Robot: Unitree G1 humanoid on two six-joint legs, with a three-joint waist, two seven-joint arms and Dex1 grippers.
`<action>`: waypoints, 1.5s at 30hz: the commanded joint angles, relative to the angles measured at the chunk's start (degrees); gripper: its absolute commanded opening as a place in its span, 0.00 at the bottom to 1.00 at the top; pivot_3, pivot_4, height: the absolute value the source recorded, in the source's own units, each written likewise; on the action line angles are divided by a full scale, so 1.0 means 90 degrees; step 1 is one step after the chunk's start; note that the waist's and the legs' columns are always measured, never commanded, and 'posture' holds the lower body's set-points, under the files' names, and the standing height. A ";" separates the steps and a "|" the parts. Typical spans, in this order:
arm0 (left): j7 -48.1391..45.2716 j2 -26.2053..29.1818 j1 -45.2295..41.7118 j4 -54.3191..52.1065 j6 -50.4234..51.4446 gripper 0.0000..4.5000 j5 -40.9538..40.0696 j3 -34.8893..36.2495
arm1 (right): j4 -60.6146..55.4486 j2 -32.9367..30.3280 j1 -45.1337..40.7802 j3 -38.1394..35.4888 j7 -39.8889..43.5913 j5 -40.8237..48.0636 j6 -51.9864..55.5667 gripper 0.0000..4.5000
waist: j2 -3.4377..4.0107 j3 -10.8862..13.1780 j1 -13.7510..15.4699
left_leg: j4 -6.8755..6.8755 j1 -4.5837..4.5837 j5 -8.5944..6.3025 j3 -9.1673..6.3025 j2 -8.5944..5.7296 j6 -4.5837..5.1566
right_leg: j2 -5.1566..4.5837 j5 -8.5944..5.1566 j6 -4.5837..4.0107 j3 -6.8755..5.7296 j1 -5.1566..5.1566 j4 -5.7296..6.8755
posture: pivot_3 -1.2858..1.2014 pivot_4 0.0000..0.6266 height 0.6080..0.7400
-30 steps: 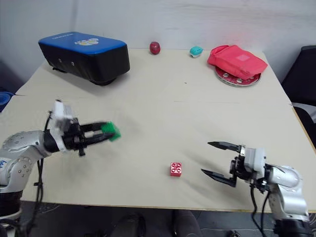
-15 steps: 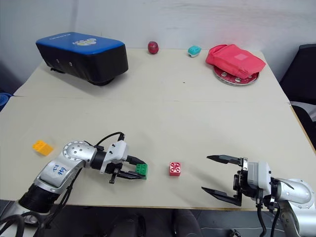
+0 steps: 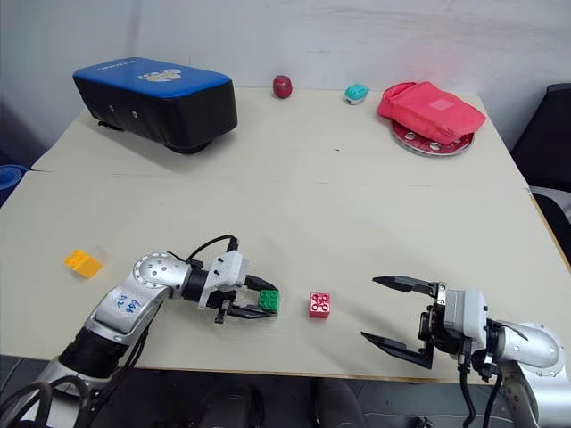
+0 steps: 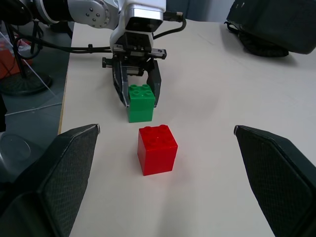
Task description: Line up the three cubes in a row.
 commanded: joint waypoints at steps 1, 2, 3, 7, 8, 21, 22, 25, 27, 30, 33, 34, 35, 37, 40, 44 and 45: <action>0.0104 0.0043 0.0130 -0.0348 -0.0236 0.72 0.0023 0.0141 | 0.0297 0.0173 -0.0134 0.0054 0.0150 -0.0045 -0.0312 1.00 | 0.0000 0.0000 -0.0006 | 0.0000 0.0000 0.0000 0.0000 0.0000 0.0000 | 0.0000 0.0000 0.0000 0.0000 0.0000 0.0000 | 0.52 0.24 1.00; 0.0134 0.0031 0.0158 -0.0397 -0.0240 0.78 -0.0066 0.0250 | 0.0366 0.0196 -0.0161 0.0077 0.0184 -0.0064 -0.0354 1.00 | 0.0000 0.0000 -0.0006 | -0.0001 0.0000 0.0000 0.0000 0.0001 0.0000 | 0.0001 0.0000 0.0000 0.0000 -0.0001 0.0000 | 0.52 0.24 1.00; 0.0161 0.0027 0.0183 -0.0439 -0.0205 0.82 -0.0155 0.0352 | 0.0425 0.0217 -0.0183 0.0096 0.0218 -0.0079 -0.0393 1.00 | 0.0000 0.0000 -0.0006 | -0.0001 -0.0001 0.0000 0.0000 0.0001 0.0000 | 0.0001 0.0000 0.0000 0.0000 -0.0002 0.0000 | 0.52 0.24 1.00; 0.0094 0.0326 0.0620 -0.0685 -0.0237 0.88 -0.0616 0.1078 | 0.0738 0.0300 -0.0277 0.0137 0.0436 -0.0097 -0.0579 1.00 | 0.0000 0.0000 -0.0036 | -0.0004 0.0000 0.0000 0.0002 0.0003 -0.0001 | 0.0002 0.0000 0.0000 0.0001 -0.0003 0.0000 | 0.52 0.24 1.00; 0.0016 0.0449 0.0846 -0.0783 -0.0290 0.88 -0.0752 0.1324 | 0.0882 0.0320 -0.0309 0.0142 0.0537 -0.0092 -0.0660 1.00 | 0.0000 0.0000 -0.0040 | -0.0007 0.0003 0.0001 0.0003 0.0005 -0.0002 | 0.0004 0.0000 -0.0001 0.0002 -0.0004 0.0002 | 0.52 0.24 1.00; 0.2466 -0.1178 0.5656 -0.1706 -0.1344 0.95 -0.1308 0.6116 | 0.2271 0.0729 -0.1133 0.0384 0.1508 -0.0030 -0.1475 1.00 | -0.0013 0.0004 -0.0161 | -0.0014 0.0010 -0.0038 -0.0001 0.0011 0.0047 | -0.0005 -0.0005 -0.0008 -0.0002 0.0001 -0.0008 | 0.52 0.24 1.00; 0.2772 -0.1568 0.5982 -0.1584 -0.1523 0.99 -0.1343 0.6466 | 0.2334 0.0790 -0.1201 0.0436 0.1558 -0.0037 -0.1513 1.00 | -0.0017 0.0006 -0.0173 | -0.0015 0.0009 -0.0038 -0.0003 0.0011 0.0047 | -0.0004 -0.0005 -0.0008 -0.0002 -0.0001 -0.0011 | 0.52 0.24 1.00; 0.3551 -0.2375 0.6477 -0.1294 -0.1850 0.99 -0.1427 0.7132 | 0.2602 0.0898 -0.1363 0.0492 0.1757 -0.0014 -0.1672 1.00 | -0.0036 0.0011 -0.0171 | -0.0011 0.0012 -0.0043 -0.0003 0.0007 0.0055 | -0.0006 -0.0005 -0.0008 -0.0003 0.0006 -0.0015 | 0.52 0.24 1.00; 0.3909 -0.2639 0.6543 -0.1191 -0.1978 0.99 -0.1443 0.7336 | 0.2847 0.0947 -0.1470 0.0497 0.1876 -0.0024 -0.1827 1.00 | -0.0044 0.0015 -0.0104 | -0.0008 0.0011 -0.0048 -0.0008 0.0000 0.0062 | -0.0009 -0.0003 -0.0005 -0.0004 0.0008 -0.0017 | 0.52 0.24 1.00; 0.4544 -0.2953 0.6317 -0.1245 -0.1952 0.99 -0.1795 0.7530 | 0.3264 0.0969 -0.1662 0.0533 0.2062 -0.0008 -0.2012 1.00 | -0.0057 0.0009 -0.0032 | 0.0002 0.0011 -0.0053 -0.0010 -0.0005 0.0071 | -0.0013 0.0000 -0.0001 -0.0004 0.0017 -0.0021 | 0.52 0.24 1.00; 0.5335 -0.2754 0.5628 -0.1623 -0.1465 0.99 -0.2089 0.7386 | 0.3495 0.0845 -0.1800 0.0725 0.2113 0.0085 -0.2017 1.00 | -0.0061 0.0007 -0.0012 | 0.0001 0.0011 -0.0055 -0.0008 -0.0004 0.0072 | -0.0012 0.0000 -0.0001 -0.0005 0.0018 -0.0021 | 0.52 0.24 1.00; 0.5758 -0.2571 0.5285 -0.1753 -0.1071 0.99 -0.2028 0.7270 | 0.3561 0.0807 -0.1845 0.0793 0.2113 0.0097 -0.2016 1.00 | -0.0061 0.0007 -0.0004 | -0.0001 0.0011 -0.0055 -0.0012 -0.0004 0.0071 | -0.0012 0.0000 -0.0001 -0.0008 0.0017 -0.0021 | 0.52 0.24 1.00; 0.6062 -0.2446 0.5063 -0.1840 -0.0781 0.99 -0.1982 0.7198 | 0.3613 0.0777 -0.1877 0.0847 0.2113 0.0113 -0.2030 1.00 | -0.0061 0.0007 0.0001 | 0.0000 0.0010 -0.0054 -0.0019 -0.0003 0.0069 | -0.0012 0.0000 -0.0001 -0.0015 0.0017 -0.0019 | 0.52 0.24 1.00; 0.6805 -0.2317 0.4438 -0.2031 -0.0217 0.99 -0.1968 0.7024 | 0.3684 0.0755 -0.1952 0.0939 0.2113 0.0115 -0.2040 1.00 | -0.0058 0.0004 -0.0021 | 0.0002 0.0010 -0.0050 -0.0026 -0.0002 0.0064 | -0.0011 0.0000 -0.0002 -0.0021 0.0017 -0.0011 | 0.52 0.24 1.00; 0.8145 -0.2309 0.3436 -0.2304 0.0790 0.99 -0.1912 0.6740 | 0.3657 0.0785 -0.2000 0.1043 0.2113 0.0088 -0.2005 1.00 | -0.0056 0.0003 -0.0046 | 0.0000 0.0011 -0.0048 -0.0017 0.0000 0.0058 | -0.0014 0.0001 -0.0001 -0.0019 0.0019 -0.0009 | 0.52 0.24 1.00; 0.9450 -0.2523 0.2475 -0.2460 0.1672 0.99 -0.1567 0.6376 | 0.3521 0.0843 -0.2017 0.1067 0.2096 0.0037 -0.1915 1.00 | -0.0057 0.0002 -0.0058 | 0.0002 0.0009 -0.0029 -0.0010 0.0006 0.0024 | -0.0007 0.0000 -0.0001 -0.0016 0.0011 -0.0007 | 0.52 0.24 1.00; 0.9644 -0.2594 0.2295 -0.2466 0.1792 0.99 -0.1505 0.6282 | 0.3497 0.0849 -0.2016 0.1069 0.2078 0.0028 -0.1900 1.00 | -0.0057 0.0003 -0.0043 | 0.0002 0.0009 -0.0021 -0.0009 0.0007 0.0010 | -0.0006 0.0000 0.0000 -0.0016 0.0011 -0.0008 | 0.52 0.24 1.00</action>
